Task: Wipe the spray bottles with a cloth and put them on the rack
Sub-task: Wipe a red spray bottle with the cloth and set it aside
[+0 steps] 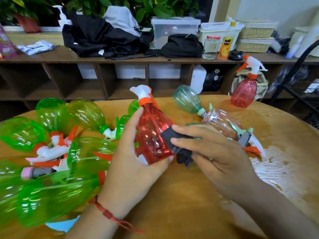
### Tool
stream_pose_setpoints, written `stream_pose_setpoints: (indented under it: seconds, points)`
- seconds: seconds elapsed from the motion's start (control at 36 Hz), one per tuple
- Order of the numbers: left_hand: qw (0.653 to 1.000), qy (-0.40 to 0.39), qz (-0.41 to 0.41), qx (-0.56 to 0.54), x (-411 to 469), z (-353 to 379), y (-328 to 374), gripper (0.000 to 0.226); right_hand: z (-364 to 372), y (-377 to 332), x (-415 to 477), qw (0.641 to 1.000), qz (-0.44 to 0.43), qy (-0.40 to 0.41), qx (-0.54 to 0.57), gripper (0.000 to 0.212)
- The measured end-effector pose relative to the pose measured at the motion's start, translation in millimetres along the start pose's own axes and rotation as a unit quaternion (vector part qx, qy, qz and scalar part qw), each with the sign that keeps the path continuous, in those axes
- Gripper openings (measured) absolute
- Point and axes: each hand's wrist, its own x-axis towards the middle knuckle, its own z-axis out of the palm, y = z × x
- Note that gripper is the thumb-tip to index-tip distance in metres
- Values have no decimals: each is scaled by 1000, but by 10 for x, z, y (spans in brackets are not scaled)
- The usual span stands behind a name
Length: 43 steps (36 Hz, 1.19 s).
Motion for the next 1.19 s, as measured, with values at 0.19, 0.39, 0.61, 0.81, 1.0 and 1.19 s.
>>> stream_pose_setpoints:
  seconds: [0.19,0.39,0.61,0.81,1.0,1.19]
  points:
    - [997,-50,20,56,-28,5,23,114,67,-2,-50,978,118,107,137,38]
    - [979,-109,84,152,-82,57,29,110,23,79,32,970,145,165,104,30]
    - [986,-54,54,146,-91,102,-22,110,73,21,-12,969,184,107,127,25]
    - [998,-41,-4,53,-43,63,-33,111,-30,25,-17,982,143,-2,125,51]
    - [999,-36,-24,-24,-33,75,7,104,37,49,-44,985,127,33,111,44]
    - [993,-94,6,68,-42,17,26,113,101,73,-35,971,157,111,143,30]
